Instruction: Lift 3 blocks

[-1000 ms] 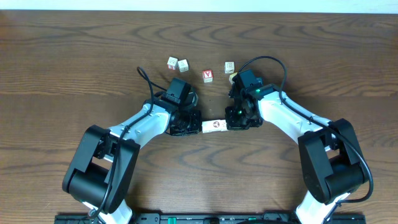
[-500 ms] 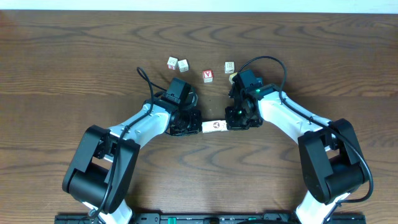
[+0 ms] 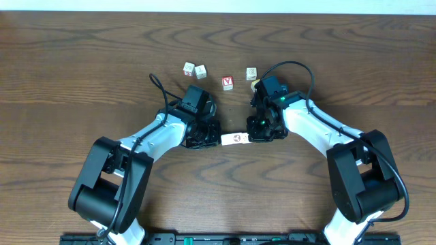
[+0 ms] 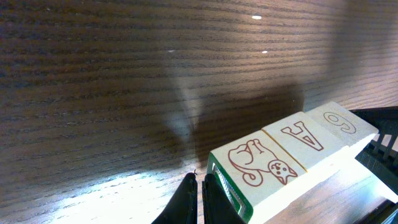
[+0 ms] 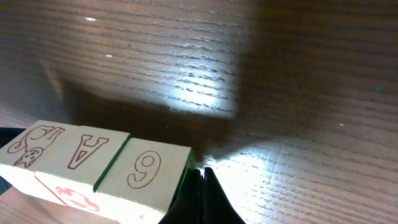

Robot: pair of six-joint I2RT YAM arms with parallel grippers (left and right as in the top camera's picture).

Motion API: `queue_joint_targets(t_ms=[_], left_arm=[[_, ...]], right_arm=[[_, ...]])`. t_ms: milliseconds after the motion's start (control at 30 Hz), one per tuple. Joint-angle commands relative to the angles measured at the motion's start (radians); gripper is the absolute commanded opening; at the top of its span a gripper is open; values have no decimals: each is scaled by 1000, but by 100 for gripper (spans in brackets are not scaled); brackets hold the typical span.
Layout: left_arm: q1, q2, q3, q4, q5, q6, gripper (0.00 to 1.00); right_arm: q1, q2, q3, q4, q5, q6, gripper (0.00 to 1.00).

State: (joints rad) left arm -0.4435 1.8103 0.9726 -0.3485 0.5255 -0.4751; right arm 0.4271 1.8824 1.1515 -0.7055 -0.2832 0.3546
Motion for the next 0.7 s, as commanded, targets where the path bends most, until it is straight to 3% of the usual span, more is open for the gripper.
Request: queue_joint_targets(t_ms=[0, 667], left_arm=[[-18, -27, -8, 10, 98, -7, 7], [29, -28, -8, 11, 201, -16, 7]], right_arm=[[29, 3, 33, 18, -159, -12, 1], [2, 2, 33, 22, -231, -20, 1]])
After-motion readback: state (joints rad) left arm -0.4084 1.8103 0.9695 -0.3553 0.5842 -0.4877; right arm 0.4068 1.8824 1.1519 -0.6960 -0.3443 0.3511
